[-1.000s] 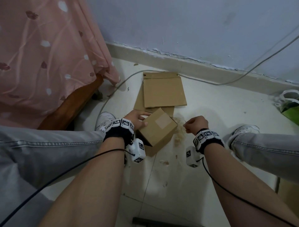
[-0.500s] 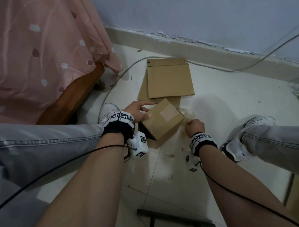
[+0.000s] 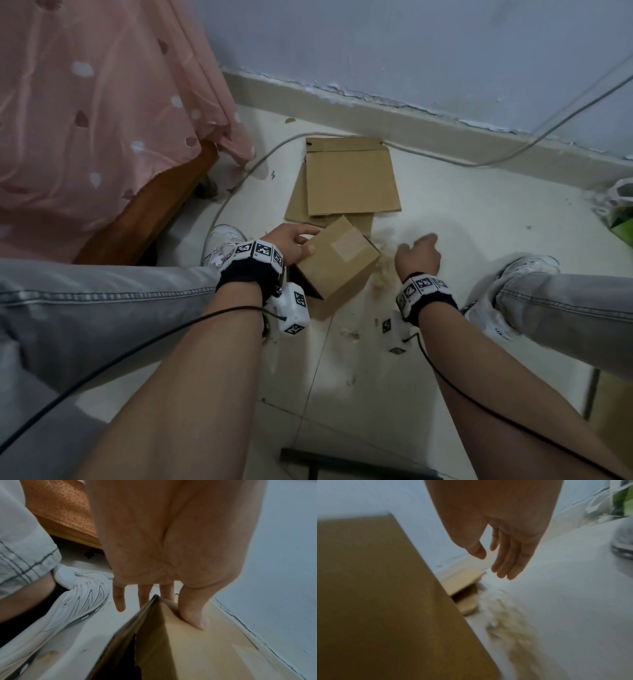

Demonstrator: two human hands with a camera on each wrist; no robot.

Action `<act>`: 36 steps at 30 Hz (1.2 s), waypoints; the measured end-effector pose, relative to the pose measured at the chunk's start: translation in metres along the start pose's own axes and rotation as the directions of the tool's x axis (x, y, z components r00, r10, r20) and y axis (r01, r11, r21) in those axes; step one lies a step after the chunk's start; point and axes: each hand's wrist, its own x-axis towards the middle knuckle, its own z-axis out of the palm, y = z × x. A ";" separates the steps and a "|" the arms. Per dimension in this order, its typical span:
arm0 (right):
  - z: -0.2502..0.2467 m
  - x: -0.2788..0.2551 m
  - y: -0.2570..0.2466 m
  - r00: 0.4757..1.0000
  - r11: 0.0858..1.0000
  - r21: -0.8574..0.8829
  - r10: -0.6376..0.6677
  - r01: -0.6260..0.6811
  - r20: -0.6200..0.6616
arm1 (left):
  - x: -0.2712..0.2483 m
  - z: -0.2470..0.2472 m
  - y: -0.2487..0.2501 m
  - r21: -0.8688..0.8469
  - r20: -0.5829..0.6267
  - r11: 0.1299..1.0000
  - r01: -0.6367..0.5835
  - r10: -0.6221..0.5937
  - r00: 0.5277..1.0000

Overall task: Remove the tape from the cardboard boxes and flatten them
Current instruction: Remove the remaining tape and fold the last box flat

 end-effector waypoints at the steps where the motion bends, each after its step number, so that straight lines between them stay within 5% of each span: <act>1: -0.005 -0.005 -0.015 0.997 0.995 0.066 -0.071 0.072 -0.020 | 0.000 0.000 0.002 0.012 0.001 1.000 0.002 -0.002 1.000; 3: -0.014 -0.012 -0.047 0.962 0.960 0.101 -0.268 0.261 0.054 | 0.000 -0.001 0.005 0.021 -0.002 1.000 0.006 -0.006 1.000; 6: -0.028 -0.025 -0.089 0.814 0.866 -0.034 -0.454 0.498 0.363 | -0.004 -0.002 0.009 0.020 -0.016 1.000 -0.005 0.005 1.000; 8: -0.032 -0.032 -0.101 0.725 0.794 -0.132 -0.457 0.594 0.515 | -0.006 -0.001 0.009 -0.001 -0.039 1.000 -0.010 0.010 0.999; 12: -0.026 -0.043 -0.096 0.664 0.671 -0.291 -0.402 0.682 0.630 | -0.007 0.003 0.006 -0.074 -0.071 0.997 -0.015 0.010 0.997; 18: -0.025 -0.053 -0.096 0.631 0.578 -0.344 -0.419 0.740 0.653 | -0.008 0.006 0.001 -0.154 -0.084 0.987 -0.035 0.022 0.996; 32: -0.012 -0.059 -0.092 0.686 0.516 -0.455 -0.483 0.725 0.545 | -0.006 0.006 0.000 -0.160 -0.099 0.987 -0.029 0.013 0.995; 36: -0.022 -0.056 -0.094 0.682 0.590 -0.385 -0.435 0.709 0.588 | -0.004 0.006 0.000 -0.162 -0.104 0.987 -0.017 0.000 0.995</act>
